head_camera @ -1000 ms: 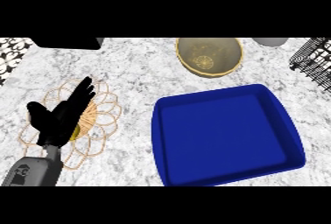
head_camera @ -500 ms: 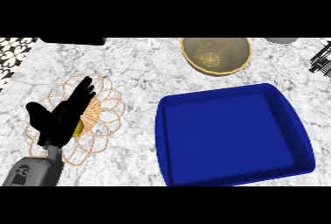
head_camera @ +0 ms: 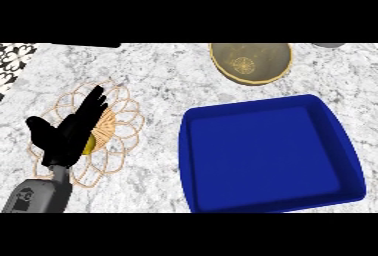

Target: Pick the eggplant from the tray and place it in the tiered basket

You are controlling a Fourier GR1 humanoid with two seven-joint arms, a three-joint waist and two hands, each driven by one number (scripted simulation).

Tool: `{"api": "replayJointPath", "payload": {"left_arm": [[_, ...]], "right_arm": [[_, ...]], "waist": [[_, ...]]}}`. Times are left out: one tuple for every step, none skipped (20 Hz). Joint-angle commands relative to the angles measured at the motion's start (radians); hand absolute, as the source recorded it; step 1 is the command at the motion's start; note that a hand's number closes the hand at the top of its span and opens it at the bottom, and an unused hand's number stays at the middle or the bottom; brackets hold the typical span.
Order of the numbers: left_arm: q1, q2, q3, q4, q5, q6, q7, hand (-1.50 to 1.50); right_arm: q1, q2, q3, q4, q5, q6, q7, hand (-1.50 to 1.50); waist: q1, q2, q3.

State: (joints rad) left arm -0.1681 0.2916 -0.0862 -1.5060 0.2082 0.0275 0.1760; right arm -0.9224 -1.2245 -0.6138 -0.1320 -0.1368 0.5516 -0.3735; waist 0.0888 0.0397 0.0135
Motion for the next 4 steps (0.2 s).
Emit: {"api": "replayJointPath", "payload": {"left_arm": [[-0.012, 0.009, 0.018, -0.01, 0.015, -0.002, 0.018, 0.0], [0.012, -0.004, 0.003, -0.005, 0.012, -0.008, -0.003, 0.0], [0.017, 0.018, 0.015, -0.011, 0.007, -0.014, -0.009, 0.0], [0.001, 0.002, 0.006, -0.006, 0.004, -0.005, -0.005, 0.0]], "right_arm": [[0.018, -0.042, -0.018, 0.01, -0.014, 0.047, 0.001, -1.5], [0.031, -0.035, -0.016, 0.013, -0.011, 0.046, -0.007, -1.5], [0.026, -0.05, -0.02, 0.008, -0.013, 0.041, -0.009, -1.5], [0.016, -0.054, -0.012, -0.005, -0.006, 0.05, -0.007, -1.5]], "waist": [[-0.011, 0.003, 0.004], [-0.008, 0.005, 0.003], [0.004, 0.006, 0.004], [0.003, 0.01, 0.003]]}}
